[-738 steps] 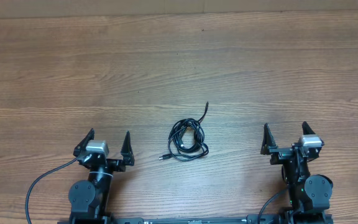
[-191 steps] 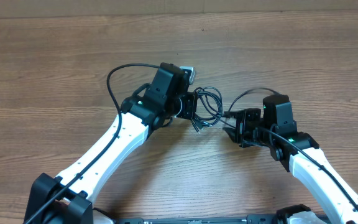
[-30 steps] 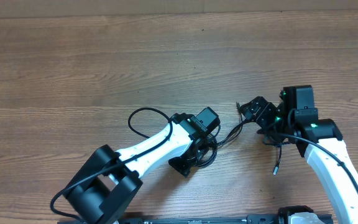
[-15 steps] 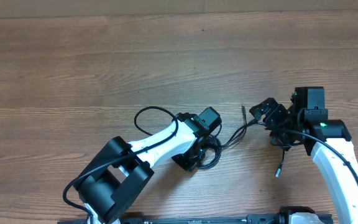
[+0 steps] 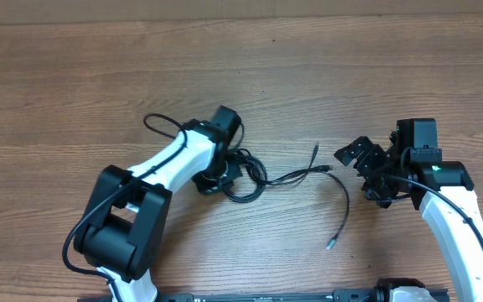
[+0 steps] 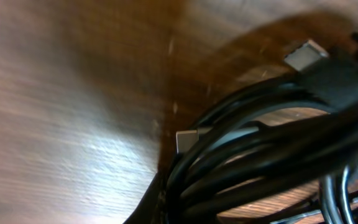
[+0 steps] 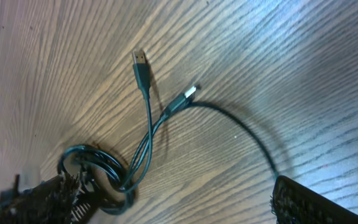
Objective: Untangle cables
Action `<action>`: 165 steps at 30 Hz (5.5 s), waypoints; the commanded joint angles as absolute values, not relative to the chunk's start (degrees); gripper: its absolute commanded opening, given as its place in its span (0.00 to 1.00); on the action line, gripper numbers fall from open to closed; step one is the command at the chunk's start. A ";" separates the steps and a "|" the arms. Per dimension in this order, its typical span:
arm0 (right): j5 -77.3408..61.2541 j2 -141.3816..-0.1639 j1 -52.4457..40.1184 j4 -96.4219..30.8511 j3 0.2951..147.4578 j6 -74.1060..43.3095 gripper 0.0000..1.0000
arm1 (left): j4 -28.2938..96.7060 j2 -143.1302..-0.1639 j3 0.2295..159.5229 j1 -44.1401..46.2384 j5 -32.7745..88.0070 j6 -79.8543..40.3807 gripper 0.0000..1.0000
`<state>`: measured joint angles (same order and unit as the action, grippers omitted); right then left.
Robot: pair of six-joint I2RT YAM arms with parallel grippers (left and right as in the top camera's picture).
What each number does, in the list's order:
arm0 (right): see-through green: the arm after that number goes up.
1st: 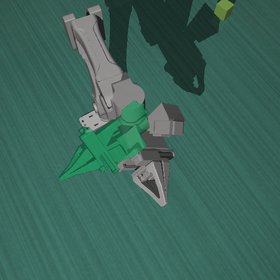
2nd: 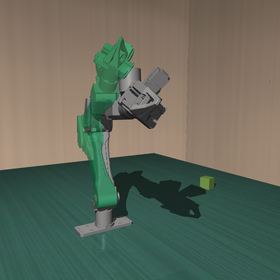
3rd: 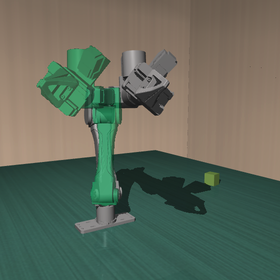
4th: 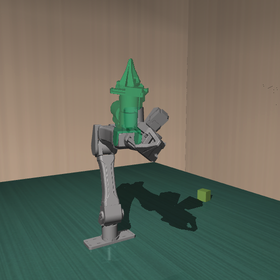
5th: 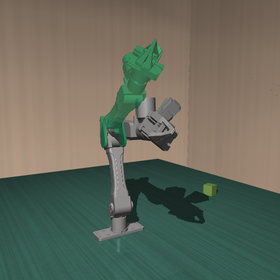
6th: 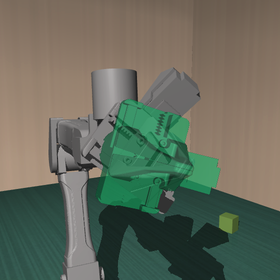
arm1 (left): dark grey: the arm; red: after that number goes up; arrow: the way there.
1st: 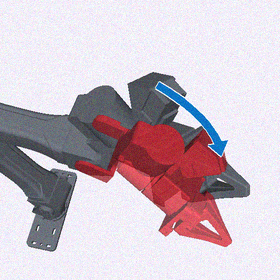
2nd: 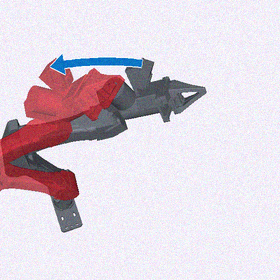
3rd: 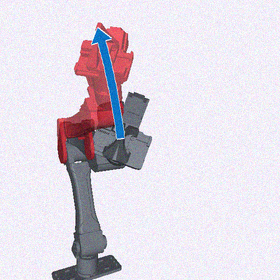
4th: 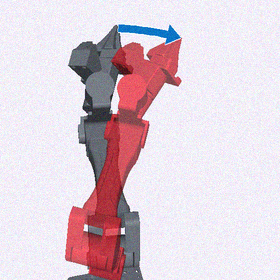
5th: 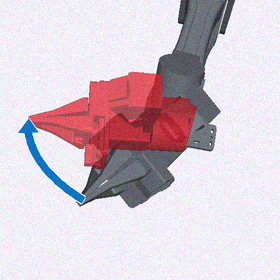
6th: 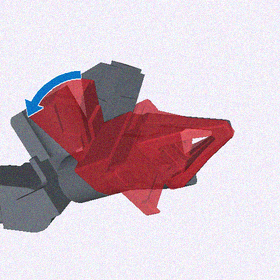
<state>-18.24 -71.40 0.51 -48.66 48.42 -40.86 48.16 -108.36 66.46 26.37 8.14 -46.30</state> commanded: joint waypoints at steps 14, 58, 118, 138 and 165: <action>-23.22 -70.19 -13.93 -40.29 49.89 -34.04 0.98 | 47.70 -93.86 69.52 25.10 7.44 -17.06 0.04; 2.42 -81.67 -23.09 -31.33 49.89 -46.24 0.90 | 44.60 -91.48 70.35 18.96 37.58 -8.86 0.04; -18.68 -81.69 -23.14 -32.05 49.89 -27.40 1.00 | 19.68 -91.48 70.35 13.47 58.24 -18.68 0.04; -22.39 -81.67 -23.14 -28.25 49.89 -24.97 1.00 | 15.42 -91.48 70.32 11.49 57.91 -32.03 0.04; -8.05 -81.28 -23.14 -12.58 50.00 -24.82 0.26 | 17.30 -91.48 70.32 11.57 63.99 -24.32 0.04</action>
